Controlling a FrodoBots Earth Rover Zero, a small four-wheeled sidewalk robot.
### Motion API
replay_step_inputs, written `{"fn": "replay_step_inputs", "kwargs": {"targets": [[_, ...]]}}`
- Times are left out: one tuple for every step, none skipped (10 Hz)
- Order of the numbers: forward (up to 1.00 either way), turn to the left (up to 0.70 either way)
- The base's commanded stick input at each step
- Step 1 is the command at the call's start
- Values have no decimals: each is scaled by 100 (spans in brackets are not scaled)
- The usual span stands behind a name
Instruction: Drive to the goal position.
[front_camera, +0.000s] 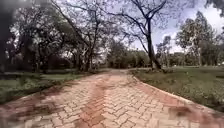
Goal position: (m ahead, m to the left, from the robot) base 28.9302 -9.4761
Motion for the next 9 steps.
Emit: {"fn": "replay_step_inputs", "kwargs": {"targets": [[70, 0], [70, 0], [70, 0], [70, 0], [70, 0], [70, 0], [70, 0], [70, 0], [70, 0]]}}
